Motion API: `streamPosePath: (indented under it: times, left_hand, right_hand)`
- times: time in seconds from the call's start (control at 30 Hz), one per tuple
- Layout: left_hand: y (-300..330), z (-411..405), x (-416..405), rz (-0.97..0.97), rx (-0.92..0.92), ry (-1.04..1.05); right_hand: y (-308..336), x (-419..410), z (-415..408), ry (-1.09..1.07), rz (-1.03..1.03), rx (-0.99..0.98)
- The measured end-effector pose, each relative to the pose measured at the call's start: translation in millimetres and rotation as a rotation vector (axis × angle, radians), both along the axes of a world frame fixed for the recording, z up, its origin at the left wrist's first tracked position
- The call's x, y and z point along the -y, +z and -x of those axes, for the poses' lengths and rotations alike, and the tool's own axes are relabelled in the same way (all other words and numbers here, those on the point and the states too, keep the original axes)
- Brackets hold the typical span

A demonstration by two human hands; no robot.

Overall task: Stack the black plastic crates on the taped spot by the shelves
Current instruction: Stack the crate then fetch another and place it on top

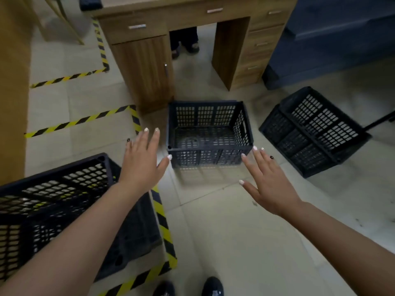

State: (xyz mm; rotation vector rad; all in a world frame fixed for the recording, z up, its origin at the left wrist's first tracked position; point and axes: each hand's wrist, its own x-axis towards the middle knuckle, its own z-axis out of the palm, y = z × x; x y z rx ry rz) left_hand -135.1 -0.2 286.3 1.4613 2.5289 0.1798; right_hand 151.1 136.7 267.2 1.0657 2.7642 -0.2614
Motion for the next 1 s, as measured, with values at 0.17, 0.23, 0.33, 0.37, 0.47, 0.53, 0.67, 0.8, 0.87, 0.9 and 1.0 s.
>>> streamPosePath:
  times: [0.17,0.23,0.33,0.37,0.47,0.53,0.67,0.8,0.87,0.9,1.0]
  left_hand:
    - [-6,12,-63,0.045,-0.032,-0.087]
    - [-11,26,-88,0.079,-0.045,-0.092]
    - [-22,53,-130,0.119,-0.045,-0.085]
    - [-28,63,-143,0.13,-0.05,-0.079]
    - [-42,86,-180,0.179,-0.046,-0.077]
    - [-49,96,-202,0.202,-0.034,-0.089]
    - [-61,112,-244,0.23,-0.005,-0.089]
    - [-77,121,-277,0.261,0.008,-0.059]
    - [-88,126,-288,0.281,0.008,-0.009]
    - [-94,128,-293,0.291,0.011,0.021]
    - [-116,134,-301,0.343,0.035,0.094]
  right_hand:
    - [1,-62,7,-0.005,-0.001,0.088]
    - [-1,-91,17,0.03,-0.049,0.147]
    - [-3,-134,41,0.042,-0.056,0.213]
    - [-4,-148,51,0.043,-0.053,0.215]
    - [-7,-188,76,0.077,-0.028,0.193]
    - [-16,-211,87,0.079,-0.015,0.132]
    - [-30,-259,105,0.048,0.014,0.14]
    - [-47,-304,120,0.02,0.088,0.157]
    - [-60,-326,128,0.03,0.12,0.146]
    - [-67,-337,132,0.038,0.129,0.149]
    - [-90,-364,140,0.083,0.133,0.162]
